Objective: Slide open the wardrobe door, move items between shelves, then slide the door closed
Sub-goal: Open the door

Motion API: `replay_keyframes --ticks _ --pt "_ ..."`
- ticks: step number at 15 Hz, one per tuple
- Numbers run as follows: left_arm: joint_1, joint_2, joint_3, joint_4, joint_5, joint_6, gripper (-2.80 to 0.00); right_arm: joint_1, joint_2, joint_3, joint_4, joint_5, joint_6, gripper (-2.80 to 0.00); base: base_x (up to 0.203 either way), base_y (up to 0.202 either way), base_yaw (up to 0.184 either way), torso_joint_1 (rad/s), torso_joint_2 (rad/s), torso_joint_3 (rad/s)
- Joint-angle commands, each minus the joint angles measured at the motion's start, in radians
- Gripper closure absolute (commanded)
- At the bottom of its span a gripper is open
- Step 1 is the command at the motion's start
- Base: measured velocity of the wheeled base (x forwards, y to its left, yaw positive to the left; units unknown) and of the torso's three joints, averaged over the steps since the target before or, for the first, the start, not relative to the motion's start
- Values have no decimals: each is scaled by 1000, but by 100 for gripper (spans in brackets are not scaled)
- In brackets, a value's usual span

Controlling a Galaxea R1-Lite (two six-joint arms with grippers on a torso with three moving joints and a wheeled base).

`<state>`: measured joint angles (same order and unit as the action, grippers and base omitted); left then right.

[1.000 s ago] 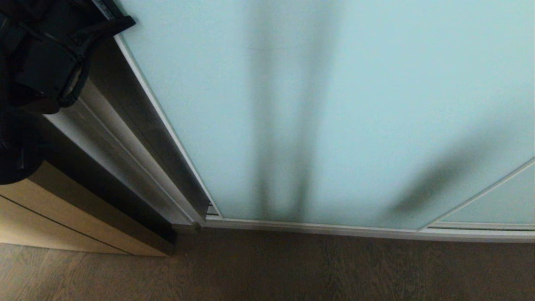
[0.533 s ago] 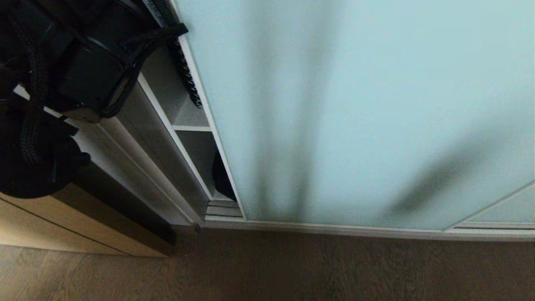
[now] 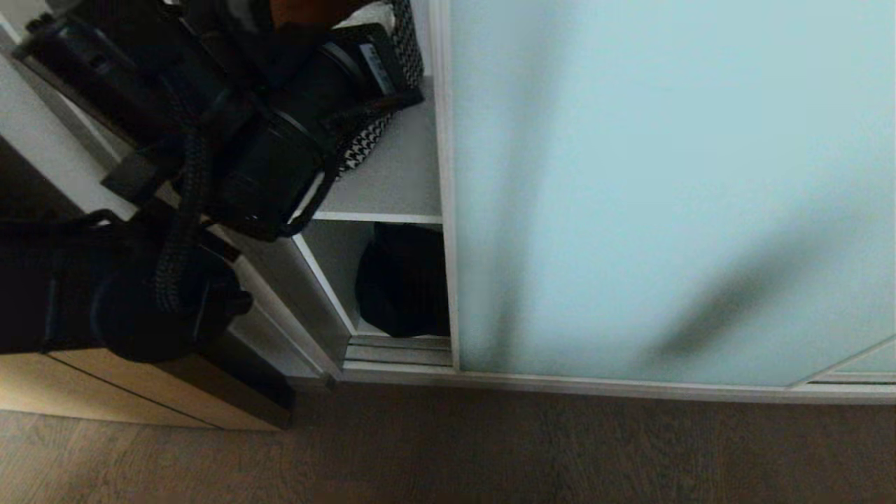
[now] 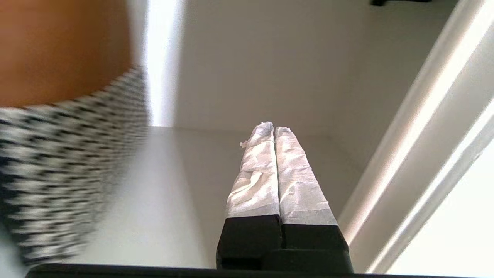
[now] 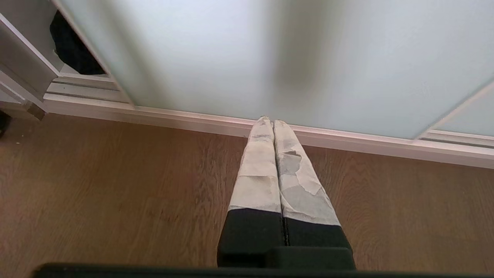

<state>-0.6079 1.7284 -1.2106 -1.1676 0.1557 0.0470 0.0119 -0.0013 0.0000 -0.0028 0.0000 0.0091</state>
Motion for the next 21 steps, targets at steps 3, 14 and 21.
replay_keyframes --ticks 3,14,21 --pt "-93 166 -75 -64 3 7 0 0 0 0 0 0 0 0 0 0 0 0 0 0" --pt "-213 298 -312 -55 68 73 0 0 0 0 0 0 0 0 0 0 0 0 0 0" --pt "-26 -86 -188 95 165 135 0 0 0 0 0 0 0 0 0 0 0 0 0 0"
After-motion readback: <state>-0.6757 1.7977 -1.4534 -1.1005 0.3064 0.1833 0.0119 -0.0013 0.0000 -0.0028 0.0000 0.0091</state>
